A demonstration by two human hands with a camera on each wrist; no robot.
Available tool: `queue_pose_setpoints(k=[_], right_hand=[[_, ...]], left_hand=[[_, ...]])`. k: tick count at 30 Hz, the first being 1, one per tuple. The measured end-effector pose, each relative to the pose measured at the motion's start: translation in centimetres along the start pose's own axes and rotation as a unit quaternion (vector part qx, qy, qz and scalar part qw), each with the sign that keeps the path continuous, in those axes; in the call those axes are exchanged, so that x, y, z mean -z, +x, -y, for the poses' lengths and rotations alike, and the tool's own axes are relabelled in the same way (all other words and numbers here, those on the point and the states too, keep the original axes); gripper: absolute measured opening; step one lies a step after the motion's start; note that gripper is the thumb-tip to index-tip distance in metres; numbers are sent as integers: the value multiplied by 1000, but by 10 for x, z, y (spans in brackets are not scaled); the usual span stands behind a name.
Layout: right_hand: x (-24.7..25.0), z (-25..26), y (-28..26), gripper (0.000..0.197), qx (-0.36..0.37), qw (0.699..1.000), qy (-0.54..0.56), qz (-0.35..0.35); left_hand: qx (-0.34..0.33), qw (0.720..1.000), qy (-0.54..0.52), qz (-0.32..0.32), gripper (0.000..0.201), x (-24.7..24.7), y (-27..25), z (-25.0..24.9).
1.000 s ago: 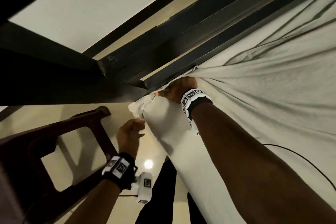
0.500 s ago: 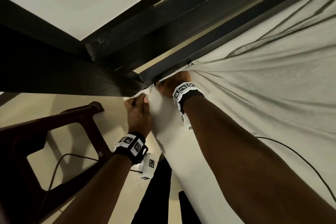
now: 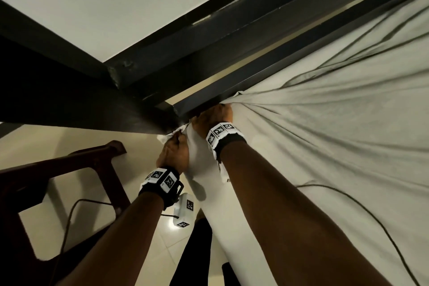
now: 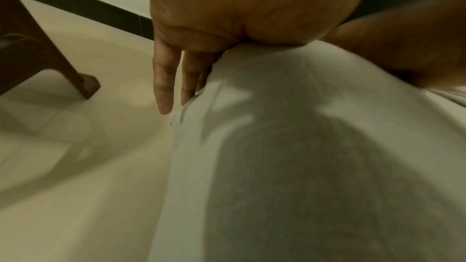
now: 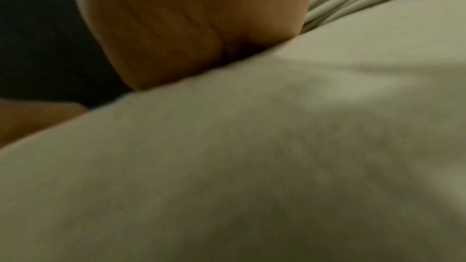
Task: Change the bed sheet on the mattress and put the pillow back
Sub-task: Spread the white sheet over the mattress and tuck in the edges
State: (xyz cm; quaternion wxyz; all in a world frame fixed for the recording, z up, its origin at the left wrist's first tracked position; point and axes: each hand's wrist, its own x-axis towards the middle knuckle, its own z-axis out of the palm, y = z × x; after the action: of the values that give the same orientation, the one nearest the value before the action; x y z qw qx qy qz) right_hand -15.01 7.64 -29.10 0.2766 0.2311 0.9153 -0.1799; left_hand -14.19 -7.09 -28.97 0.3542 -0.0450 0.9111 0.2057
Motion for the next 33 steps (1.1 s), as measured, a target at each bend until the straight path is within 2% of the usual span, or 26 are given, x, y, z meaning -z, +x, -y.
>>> queue_pose_setpoints(k=[2, 4, 6, 8, 10, 13, 18, 21, 23, 26, 28, 30, 32, 33], right_hand=[[12, -1, -21, 56, 54, 996, -60, -28], [13, -1, -51, 65, 92, 992, -78, -40], [6, -7, -83, 75, 69, 995, -57, -37], [-4, -26, -107, 75, 11, 998, -9, -68], [-4, -50, -114, 72, -24, 996, -6, -86], [8, -70, -95, 71, -5, 994, -60, -88], [25, -77, -34, 77, -5, 994, -72, -79], [31, -83, -10, 77, 29, 992, -105, -56], [39, -86, -6, 75, 59, 990, -124, -29], [49, -93, -18, 70, 97, 983, -152, -28], [45, -102, -38, 65, 137, 982, -105, -73], [46, -118, -61, 48, 156, 972, 39, -170], [60, -138, -73, 34, 73, 942, 145, -293], [71, -149, -74, 35, 14, 934, 147, -325]], left_hand=[[6, 1000, -12, -3, 50, -1, -1, 0], [18, 1000, -3, -13, 50, -2, -3, 0], [23, 1000, 8, -10, 49, -2, -5, 1], [28, 1000, 5, 1, 49, 0, -6, 1], [27, 1000, 3, 10, 52, 3, -6, 0], [21, 999, 13, 34, 58, 5, -5, -1], [15, 999, 11, 32, 48, 4, -2, -2], [16, 999, 23, 26, 48, 3, 0, 0], [17, 999, 27, 21, 49, 3, -1, 0], [12, 999, 41, 29, 49, 6, -7, -8], [17, 995, 90, 32, 48, 11, -15, -13], [21, 989, 147, 11, 53, 17, -24, -16], [-18, 976, 218, -24, 66, 19, -33, -19], [-47, 964, 260, -18, 69, 18, -37, -22]])
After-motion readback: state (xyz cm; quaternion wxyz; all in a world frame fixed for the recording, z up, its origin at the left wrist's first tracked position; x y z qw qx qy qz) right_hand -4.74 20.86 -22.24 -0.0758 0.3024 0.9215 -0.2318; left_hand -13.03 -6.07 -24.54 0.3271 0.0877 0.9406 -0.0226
